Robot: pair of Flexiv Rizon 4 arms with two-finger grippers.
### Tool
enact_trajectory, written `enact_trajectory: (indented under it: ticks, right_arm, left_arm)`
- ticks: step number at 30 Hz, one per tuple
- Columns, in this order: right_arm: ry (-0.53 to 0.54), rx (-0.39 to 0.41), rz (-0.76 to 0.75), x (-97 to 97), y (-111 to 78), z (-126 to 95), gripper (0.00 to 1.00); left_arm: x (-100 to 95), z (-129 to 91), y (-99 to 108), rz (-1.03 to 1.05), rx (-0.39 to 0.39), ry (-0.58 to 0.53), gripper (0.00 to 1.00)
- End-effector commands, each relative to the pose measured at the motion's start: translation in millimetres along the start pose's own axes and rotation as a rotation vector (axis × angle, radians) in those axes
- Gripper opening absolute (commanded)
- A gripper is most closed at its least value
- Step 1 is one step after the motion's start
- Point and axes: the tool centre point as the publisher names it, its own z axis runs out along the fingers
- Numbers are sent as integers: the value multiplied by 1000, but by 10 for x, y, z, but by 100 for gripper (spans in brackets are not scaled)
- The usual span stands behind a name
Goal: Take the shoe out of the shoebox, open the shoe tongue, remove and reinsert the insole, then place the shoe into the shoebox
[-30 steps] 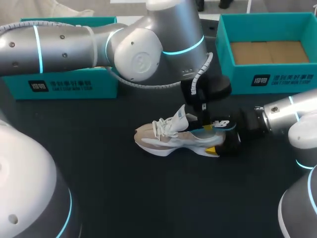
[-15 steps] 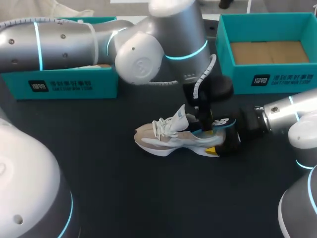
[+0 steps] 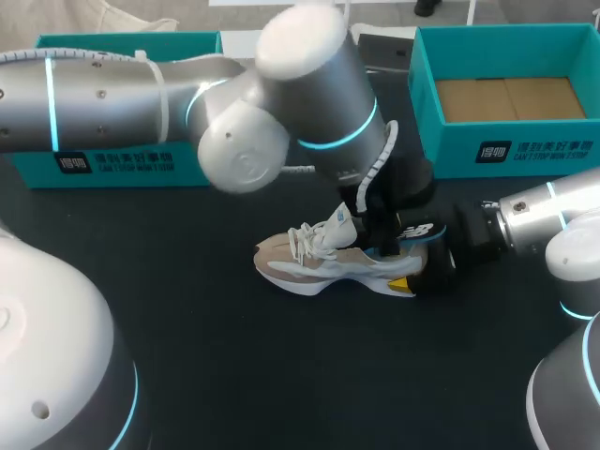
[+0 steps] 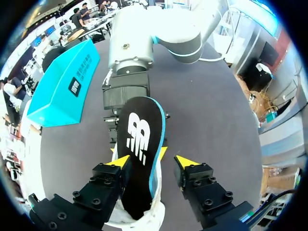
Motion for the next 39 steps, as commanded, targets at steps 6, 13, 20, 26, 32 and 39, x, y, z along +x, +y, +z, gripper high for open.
enact_trajectory:
  ticks: [6, 13, 20, 26, 32, 39]
  right_arm:
    - [-2, 3, 0, -28, -27, 62, 0]
    - [-2, 3, 0, -28, -27, 62, 0]
    - [-2, 3, 0, -28, -27, 62, 0]
    - [-2, 3, 0, -28, -27, 62, 0]
    - [-2, 3, 0, -28, -27, 62, 0]
    - [-2, 3, 0, -28, -27, 62, 0]
  left_arm:
    - [122, 10, 92, -34, 30, -204, 50]
    - [57, 40, 102, -54, 92, -344, 53]
    - [-47, 50, 68, -41, 91, -402, 49]
    - [-122, 63, 46, -10, 83, -449, 47]
    - [-190, 157, 60, 4, 90, -473, 45]
    - [-240, 224, 82, -8, 105, -491, 41]
